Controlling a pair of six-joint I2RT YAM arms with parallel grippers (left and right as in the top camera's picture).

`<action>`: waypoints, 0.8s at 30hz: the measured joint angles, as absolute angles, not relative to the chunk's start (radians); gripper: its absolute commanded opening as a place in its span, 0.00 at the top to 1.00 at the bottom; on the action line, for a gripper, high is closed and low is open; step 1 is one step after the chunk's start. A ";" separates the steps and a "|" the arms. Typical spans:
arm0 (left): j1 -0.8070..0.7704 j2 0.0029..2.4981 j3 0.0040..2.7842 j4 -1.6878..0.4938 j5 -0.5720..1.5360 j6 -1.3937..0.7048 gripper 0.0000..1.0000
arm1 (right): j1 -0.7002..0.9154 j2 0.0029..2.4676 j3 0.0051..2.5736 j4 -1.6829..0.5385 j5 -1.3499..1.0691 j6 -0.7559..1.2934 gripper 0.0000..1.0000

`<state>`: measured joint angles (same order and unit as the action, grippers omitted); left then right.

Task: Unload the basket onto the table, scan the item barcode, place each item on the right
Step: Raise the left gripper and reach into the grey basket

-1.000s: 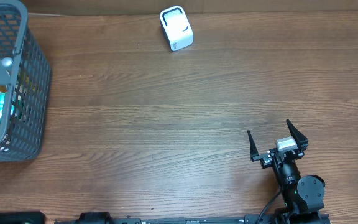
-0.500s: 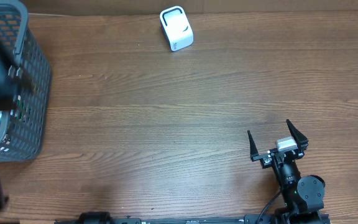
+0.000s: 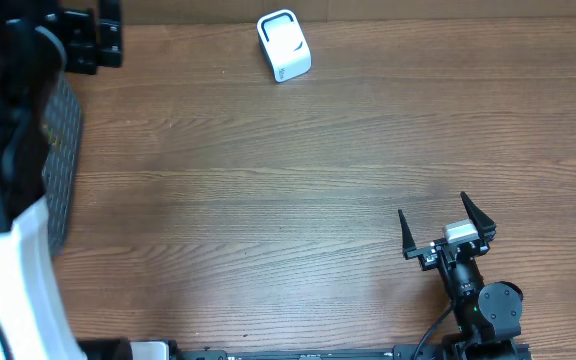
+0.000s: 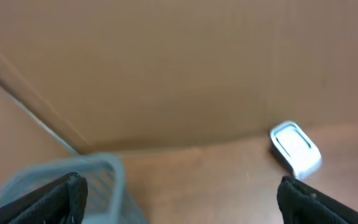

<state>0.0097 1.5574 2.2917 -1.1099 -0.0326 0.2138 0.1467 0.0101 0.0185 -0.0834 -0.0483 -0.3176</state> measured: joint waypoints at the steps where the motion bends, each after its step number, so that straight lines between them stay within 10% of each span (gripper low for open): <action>1: 0.017 1.576 2.293 -1.131 -0.018 0.214 0.00 | 0.147 0.010 0.019 -0.084 -0.048 -0.318 0.00; 24: 0.553 1.728 2.297 -1.302 0.327 0.147 0.00 | 0.147 0.010 0.019 -0.083 -0.048 -0.318 0.00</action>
<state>0.5529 1.7283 2.2974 -1.3018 0.3267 0.1474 0.1467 0.0101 0.0185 -0.0834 -0.0483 -0.3176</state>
